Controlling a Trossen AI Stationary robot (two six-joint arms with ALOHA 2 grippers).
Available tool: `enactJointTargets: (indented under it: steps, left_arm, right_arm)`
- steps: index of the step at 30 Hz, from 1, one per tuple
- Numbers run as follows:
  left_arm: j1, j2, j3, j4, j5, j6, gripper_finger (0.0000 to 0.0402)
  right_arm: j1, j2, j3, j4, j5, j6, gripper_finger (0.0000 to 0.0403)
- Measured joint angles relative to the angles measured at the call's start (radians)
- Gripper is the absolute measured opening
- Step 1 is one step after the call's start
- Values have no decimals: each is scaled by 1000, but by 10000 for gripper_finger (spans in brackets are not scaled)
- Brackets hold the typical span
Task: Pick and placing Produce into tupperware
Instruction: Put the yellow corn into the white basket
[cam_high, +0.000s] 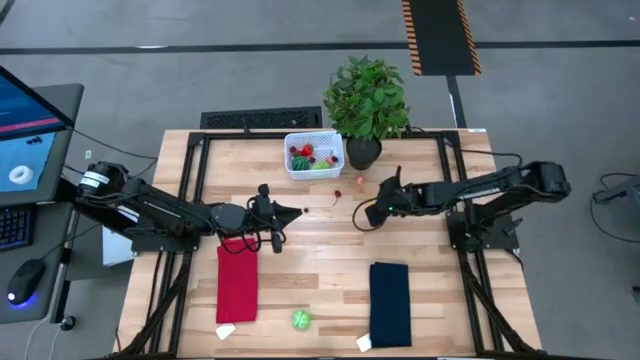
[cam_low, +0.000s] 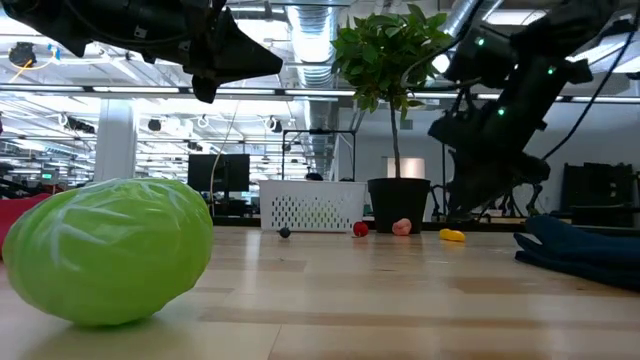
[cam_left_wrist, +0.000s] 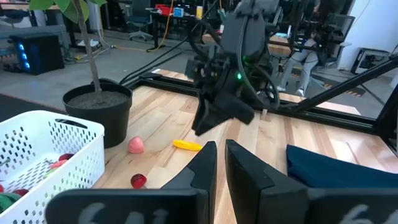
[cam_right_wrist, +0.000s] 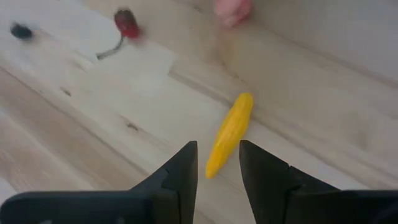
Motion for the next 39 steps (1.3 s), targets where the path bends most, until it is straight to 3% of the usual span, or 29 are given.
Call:
enactJointTargets:
  steps: [17,22,31,39]
  left_arm:
    - [0,0,0,0,-2,0,23]
    - [0,0,0,0,-2,0,23]
    - [0,0,0,0,-5,0,23]
    - [0,0,0,10,-4,11,23]
  right_arm:
    - [-2,168,-1,79,-2,22,136]
    - [-2,170,-1,75,-1,7,112]
    - [24,164,-1,89,-12,-45,29]
    - [72,163,-1,149,1,-46,39]
